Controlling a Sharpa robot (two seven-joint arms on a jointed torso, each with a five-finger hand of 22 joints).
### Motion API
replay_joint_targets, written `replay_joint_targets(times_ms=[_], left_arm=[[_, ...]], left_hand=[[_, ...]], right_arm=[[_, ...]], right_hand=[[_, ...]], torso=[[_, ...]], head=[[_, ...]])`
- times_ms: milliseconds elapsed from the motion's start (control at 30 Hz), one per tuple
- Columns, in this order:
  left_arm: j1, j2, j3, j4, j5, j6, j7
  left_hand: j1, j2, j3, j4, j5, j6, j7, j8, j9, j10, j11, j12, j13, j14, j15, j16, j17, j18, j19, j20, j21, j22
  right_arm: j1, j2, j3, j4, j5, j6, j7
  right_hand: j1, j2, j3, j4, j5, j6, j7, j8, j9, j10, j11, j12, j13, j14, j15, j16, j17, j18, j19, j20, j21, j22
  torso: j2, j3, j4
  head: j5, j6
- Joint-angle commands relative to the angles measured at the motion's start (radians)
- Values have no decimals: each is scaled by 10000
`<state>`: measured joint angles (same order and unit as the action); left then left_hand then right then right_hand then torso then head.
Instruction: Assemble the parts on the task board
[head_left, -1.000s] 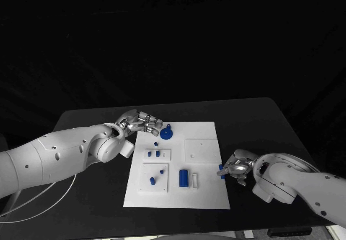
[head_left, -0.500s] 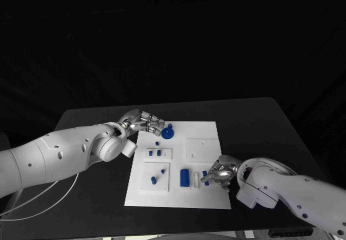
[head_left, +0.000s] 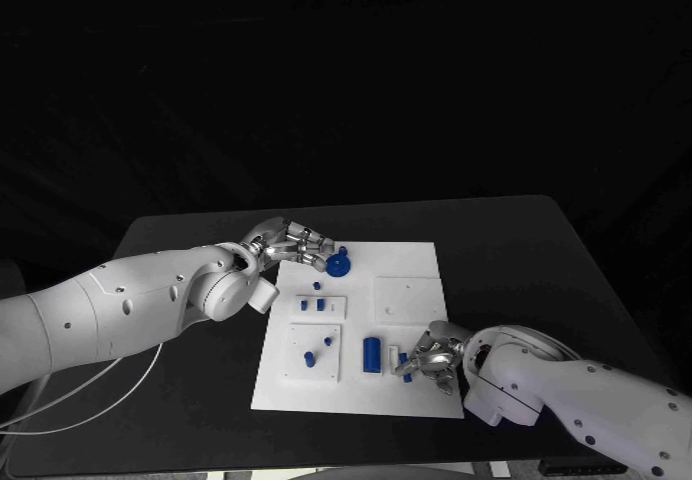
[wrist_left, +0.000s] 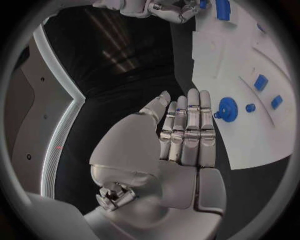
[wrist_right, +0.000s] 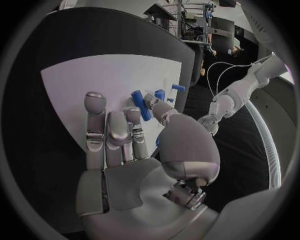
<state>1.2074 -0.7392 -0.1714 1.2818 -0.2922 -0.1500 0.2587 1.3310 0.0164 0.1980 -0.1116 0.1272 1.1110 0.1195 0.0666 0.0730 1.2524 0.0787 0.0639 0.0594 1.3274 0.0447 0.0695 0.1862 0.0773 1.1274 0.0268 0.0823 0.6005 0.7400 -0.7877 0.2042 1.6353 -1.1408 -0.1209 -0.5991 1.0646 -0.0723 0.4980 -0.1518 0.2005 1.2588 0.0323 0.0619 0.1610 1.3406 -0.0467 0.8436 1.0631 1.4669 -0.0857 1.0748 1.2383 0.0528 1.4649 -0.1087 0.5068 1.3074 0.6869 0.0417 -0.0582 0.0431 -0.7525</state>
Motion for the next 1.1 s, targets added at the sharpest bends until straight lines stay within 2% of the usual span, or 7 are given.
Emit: replay_joint_targets(times_ms=[33, 533, 800, 967, 1033, 1100], left_arm=[[2, 20, 4, 32, 39, 174, 25], [3, -3, 4, 46, 37, 205, -18], [3, -8, 4, 47, 36, 221, -42], [3, -16, 4, 51, 34, 243, -68], [3, -17, 4, 51, 34, 244, -74], [3, -16, 4, 51, 33, 248, -78]], left_hand=[[-46, 42, -6, 37, 40, -82, -13, -16, -2, -67, 4, 7, 9, -17, 59, -18, 14, -144, 63, 29, -64, -9], [-67, 37, -5, 86, 34, -99, -12, -17, -2, -80, 9, 8, 9, -30, 65, -19, 13, -147, 69, 37, -72, -78], [-91, 29, -1, 142, 34, -119, -9, -18, -2, -97, 16, 6, 9, -44, 72, -20, 11, -148, 79, 46, -80, -156], [-93, 7, 9, 181, 24, -131, -10, -16, -1, -103, 14, 10, 10, -50, 72, -19, 11, -148, 91, 49, -85, -243], [-93, 7, 9, 181, 24, -131, -10, -16, -1, -103, 14, 10, 10, -50, 72, -19, 11, -148, 91, 49, -85, -243], [-93, 7, 9, 181, 24, -131, -10, -16, -1, -103, 14, 10, 10, -50, 72, -19, 11, -148, 91, 49, -85, -243]], right_arm=[[-30, 105, -44, -57, -237, -11, -78], [-15, 351, -58, -124, -240, -54, -22], [23, 436, -58, -187, -227, -41, -25], [52, 490, -58, -207, -222, -65, -2], [60, 505, -58, -214, -217, -91, 9], [66, 517, -58, -220, -213, -119, 27]], right_hand=[[-27, 44, -50, 68, -61, 31, -55, 20, -14, 39, -67, 7, 18, 80, -77, 45, 13, -87, 475, -72, -2, 386], [-13, 52, -147, 151, 27, 42, -60, 21, -46, 50, -71, -2, 10, 82, -83, 66, 26, -87, 480, -78, 29, 398], [-74, 42, -195, 235, -17, 35, -62, 20, -61, 44, -70, -21, -4, 80, -83, 61, 23, -86, 476, -78, 6, 393], [-210, -105, -532, 563, -116, 57, -80, 18, -102, 63, -70, -13, -6, 81, -80, 63, 23, -84, 478, -77, 9, 394], [-193, -159, -706, 779, -470, 63, -72, 18, -129, 70, -68, -3, -2, 76, -78, 48, 14, -81, 477, -76, -18, 383], [-151, -317, -781, 1135, -740, 72, -73, 20, -164, 65, -58, -14, -10, 77, -77, 38, 6, -75, 478, -76, -31, 374]], torso=[[-1, 4, 5], [-5, -7, -1], [-4, 7, -7], [-2, 8, -6], [-4, 6, -7], [-5, 3, -10]], head=[[30, 0], [129, -4], [185, 5], [210, 2], [215, 1], [223, -1]])
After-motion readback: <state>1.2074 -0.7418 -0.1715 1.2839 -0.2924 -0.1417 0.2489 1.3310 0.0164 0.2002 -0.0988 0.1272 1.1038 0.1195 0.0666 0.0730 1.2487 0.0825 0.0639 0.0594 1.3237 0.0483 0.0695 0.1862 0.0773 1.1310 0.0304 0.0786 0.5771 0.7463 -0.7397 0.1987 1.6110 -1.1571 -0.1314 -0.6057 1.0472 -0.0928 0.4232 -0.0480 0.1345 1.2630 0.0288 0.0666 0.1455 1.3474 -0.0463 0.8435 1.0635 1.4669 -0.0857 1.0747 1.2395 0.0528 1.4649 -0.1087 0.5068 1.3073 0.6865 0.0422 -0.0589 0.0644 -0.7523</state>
